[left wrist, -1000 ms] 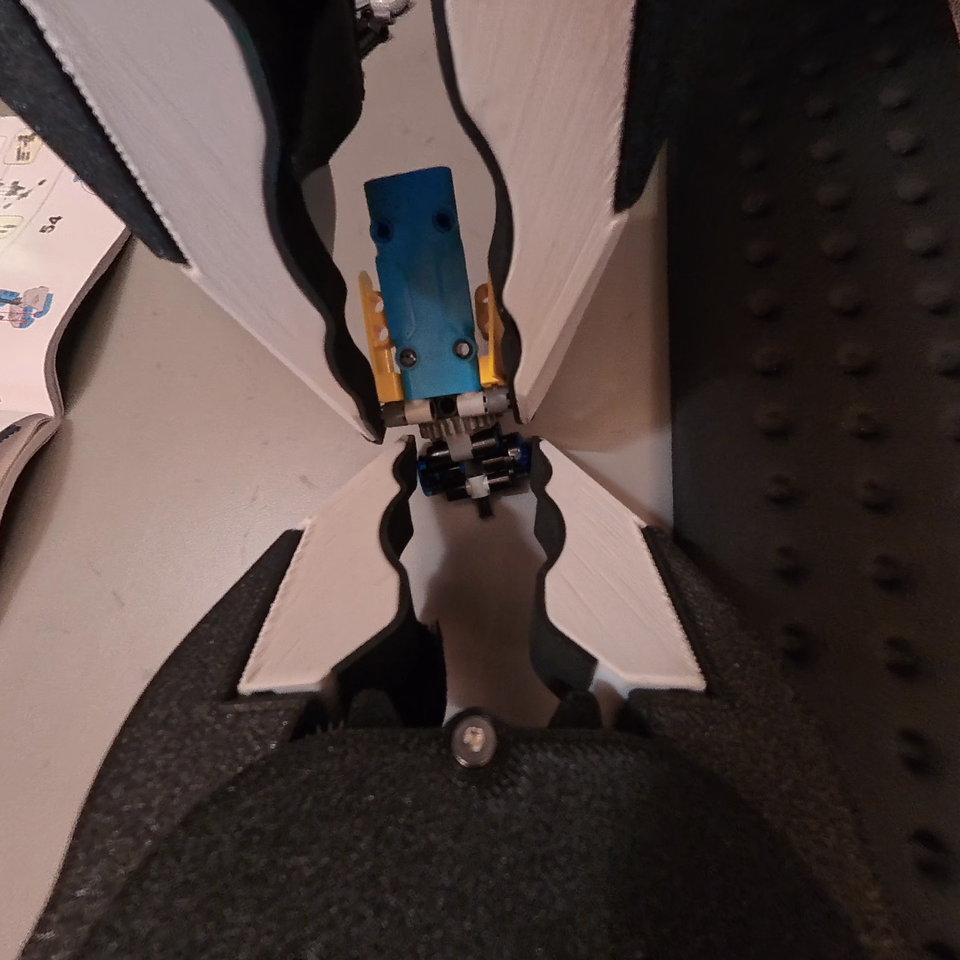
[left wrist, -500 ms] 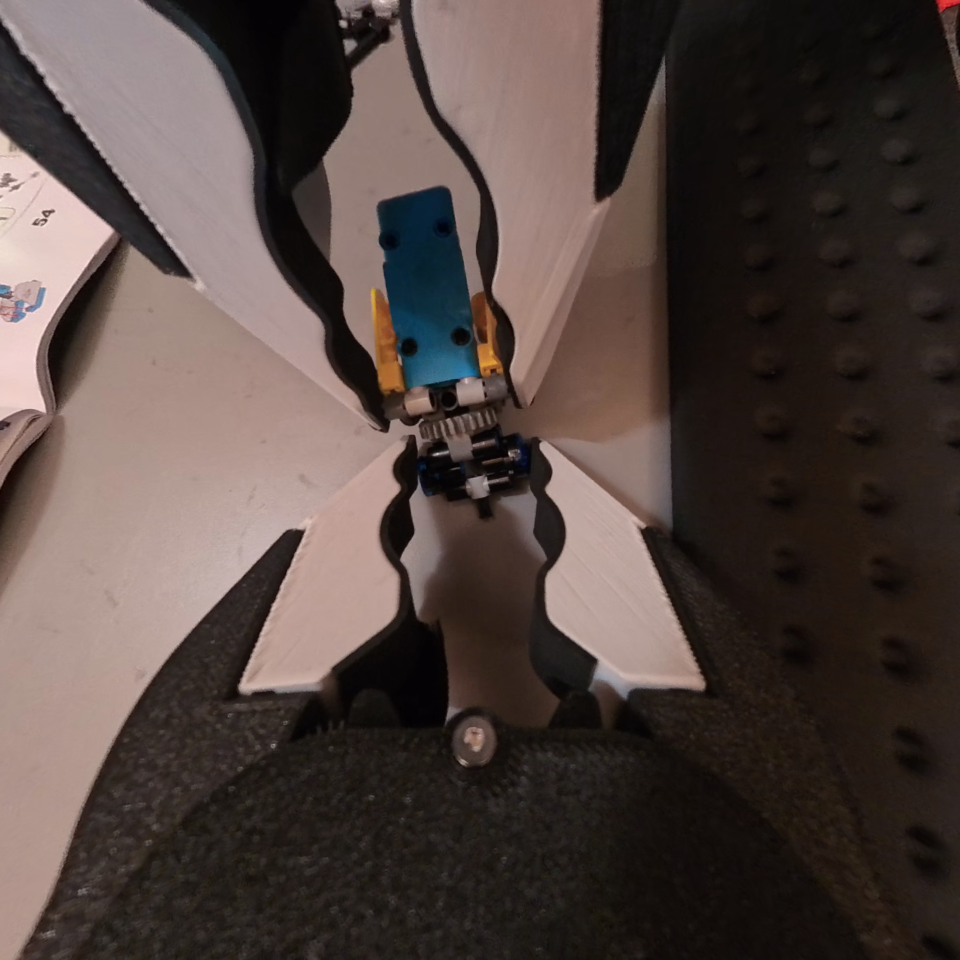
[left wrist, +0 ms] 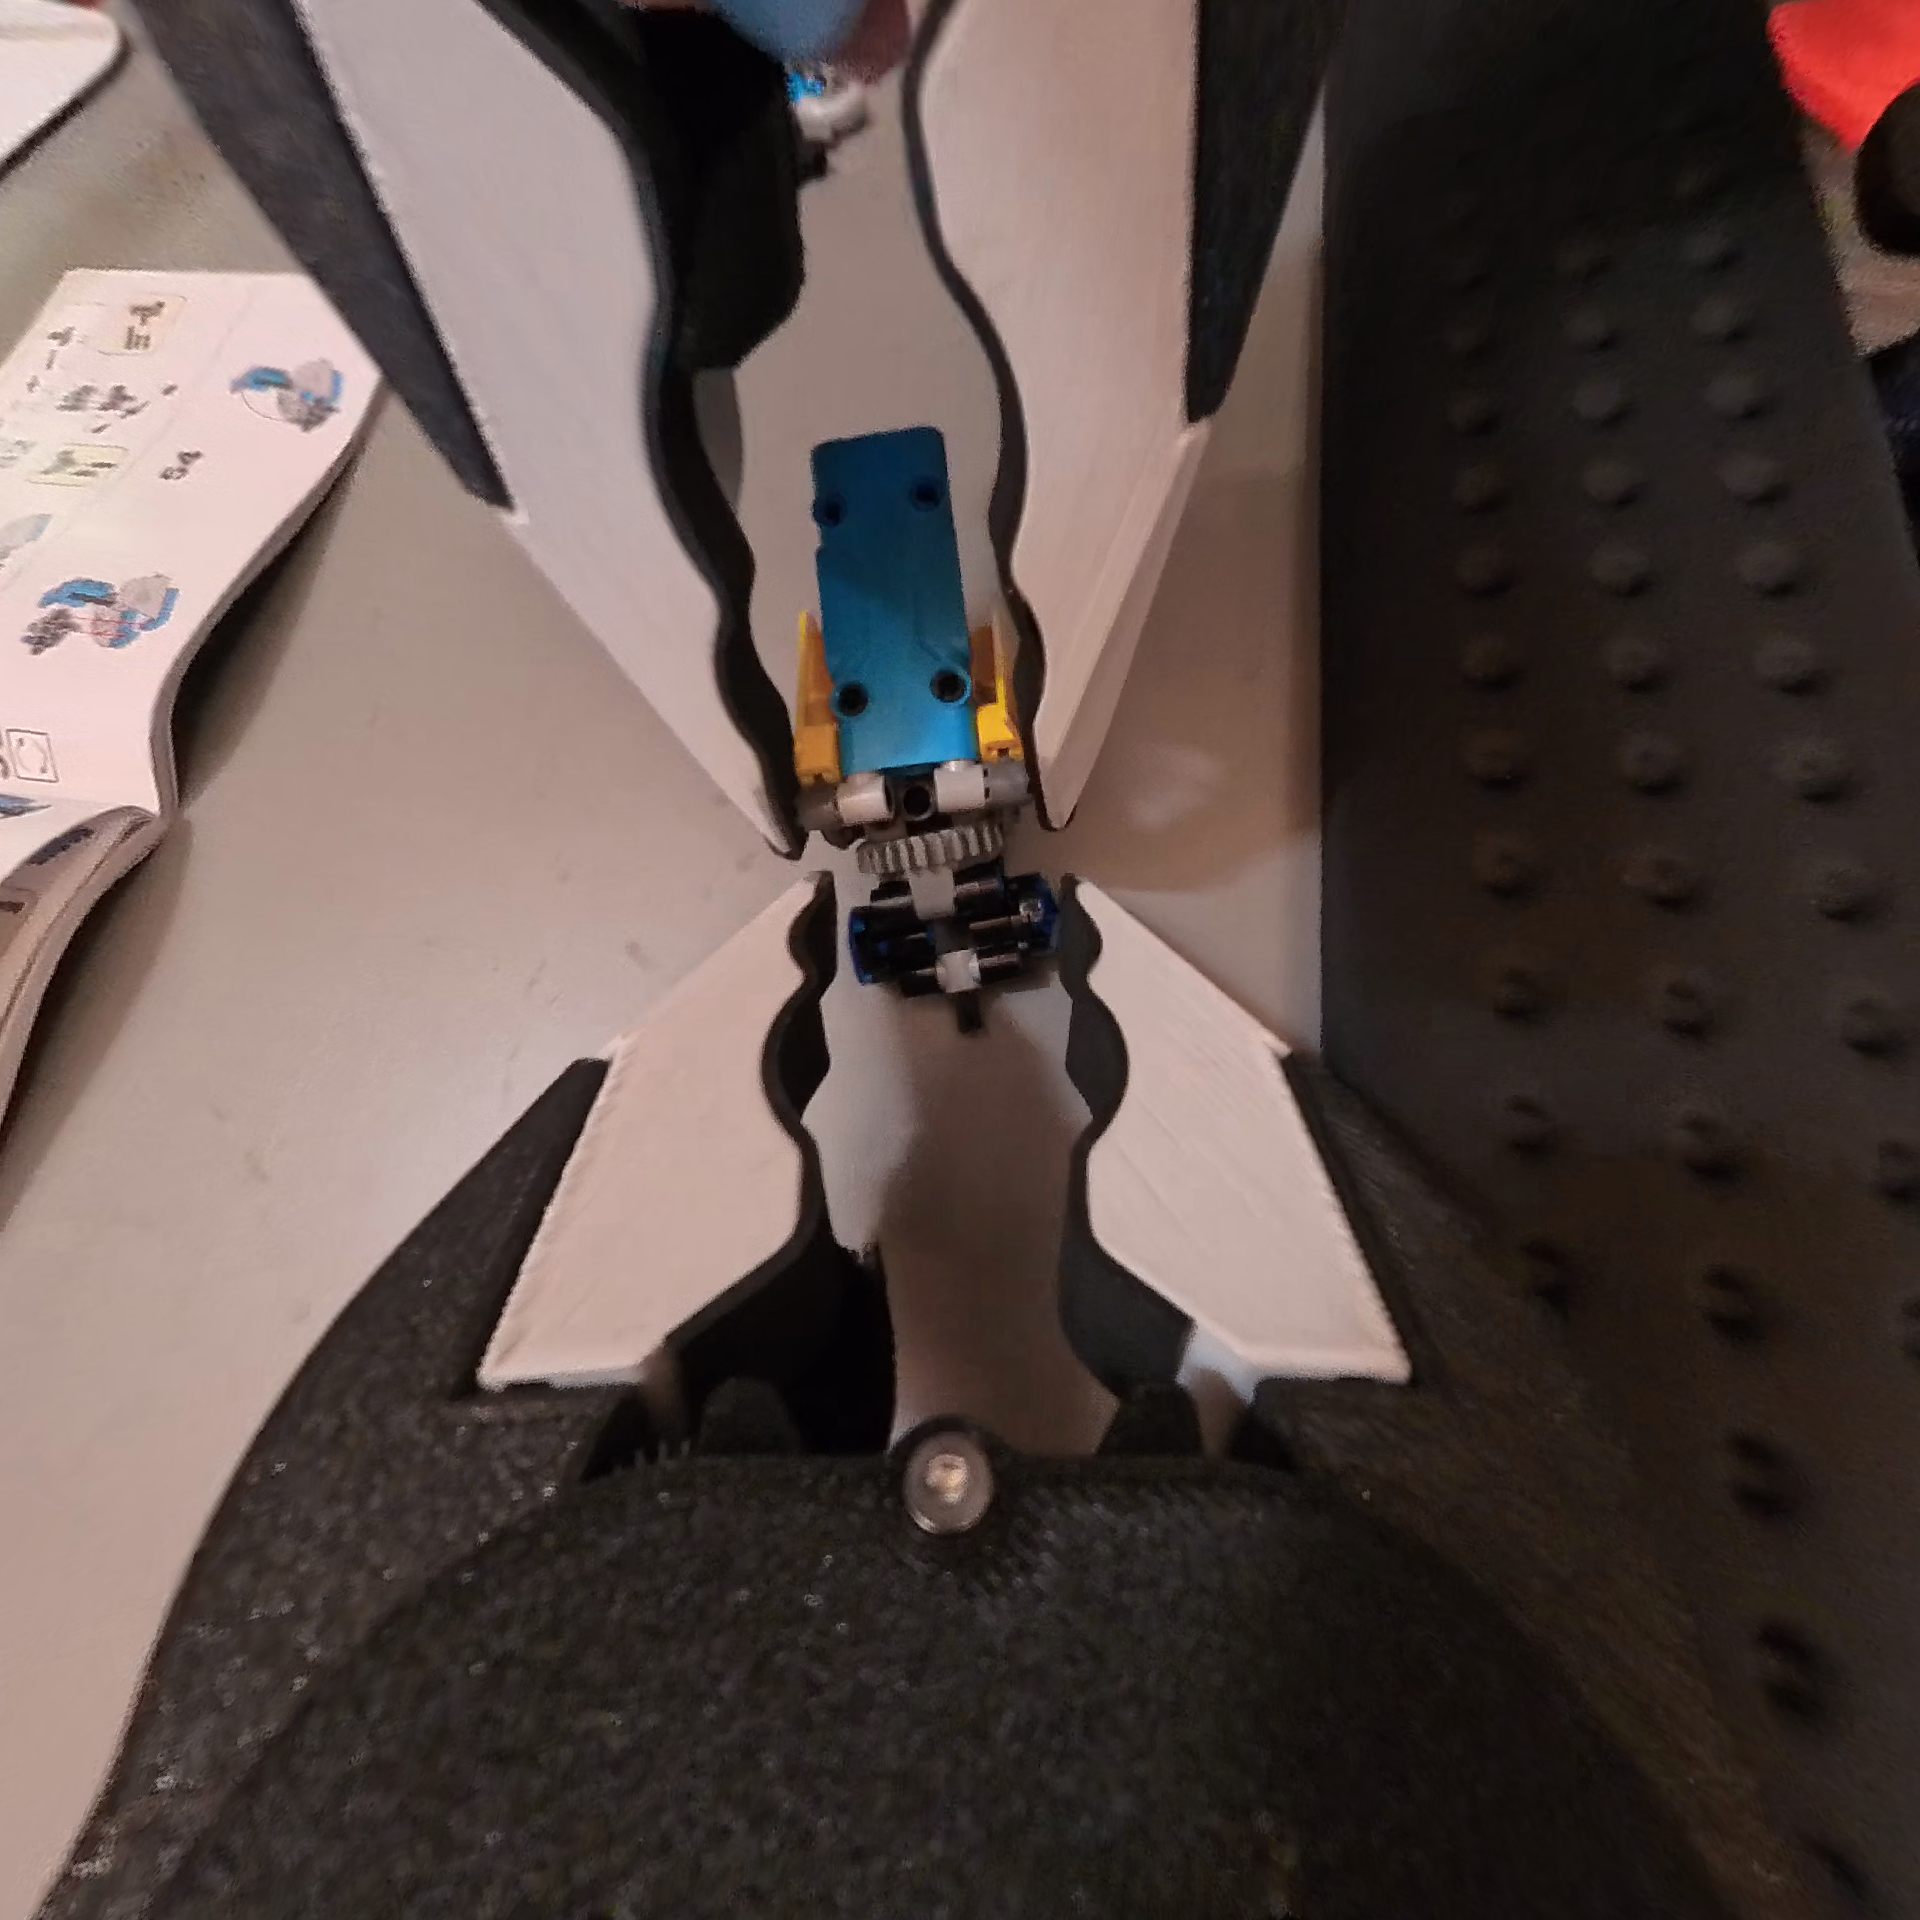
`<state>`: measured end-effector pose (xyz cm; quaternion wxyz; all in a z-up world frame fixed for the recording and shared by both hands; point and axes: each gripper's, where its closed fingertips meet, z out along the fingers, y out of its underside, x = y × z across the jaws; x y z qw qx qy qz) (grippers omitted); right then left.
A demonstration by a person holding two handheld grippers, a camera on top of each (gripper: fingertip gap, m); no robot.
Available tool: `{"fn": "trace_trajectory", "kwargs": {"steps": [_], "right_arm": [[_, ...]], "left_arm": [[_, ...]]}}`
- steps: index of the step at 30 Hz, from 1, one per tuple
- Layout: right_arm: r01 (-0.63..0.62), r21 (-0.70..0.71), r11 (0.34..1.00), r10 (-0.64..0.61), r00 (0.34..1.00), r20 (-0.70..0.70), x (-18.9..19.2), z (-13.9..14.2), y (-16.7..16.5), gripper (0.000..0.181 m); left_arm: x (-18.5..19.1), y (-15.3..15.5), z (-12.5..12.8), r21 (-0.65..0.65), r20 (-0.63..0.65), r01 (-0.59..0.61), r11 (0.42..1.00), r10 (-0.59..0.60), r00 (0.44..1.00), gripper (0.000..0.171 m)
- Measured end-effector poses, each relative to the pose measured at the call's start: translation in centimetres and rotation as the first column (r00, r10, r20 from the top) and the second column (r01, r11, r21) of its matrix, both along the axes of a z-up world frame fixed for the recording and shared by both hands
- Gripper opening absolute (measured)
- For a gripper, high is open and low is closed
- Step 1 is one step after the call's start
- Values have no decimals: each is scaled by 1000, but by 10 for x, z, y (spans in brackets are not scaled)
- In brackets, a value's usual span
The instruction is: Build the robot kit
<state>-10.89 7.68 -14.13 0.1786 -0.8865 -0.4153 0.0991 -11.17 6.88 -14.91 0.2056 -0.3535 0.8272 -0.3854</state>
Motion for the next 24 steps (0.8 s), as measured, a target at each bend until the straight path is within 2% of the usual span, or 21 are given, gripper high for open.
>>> {"fn": "trace_trajectory", "kwargs": {"steps": [2,6,12,17,24], "right_arm": [[-2,11,1000,2,1000,7,0,0,0,42],[2,12,1000,-2,1000,7,0,0,1,42],[26,-13,1000,-25,999,37,6,-9,-3,45],[52,43,998,-53,998,31,13,-10,-7,44],[125,136,983,-120,992,-47,17,-7,-15,44]], "left_arm": [[0,1,3,-22,4,-7,1000,7,1000,43],[2,-1,-10,51,-35,-2,999,4,999,44],[5,-4,-11,55,-35,-4,999,6,999,42],[5,-3,-10,57,-31,-7,998,9,999,41],[8,1,-3,82,27,-28,996,26,999,41]]}}
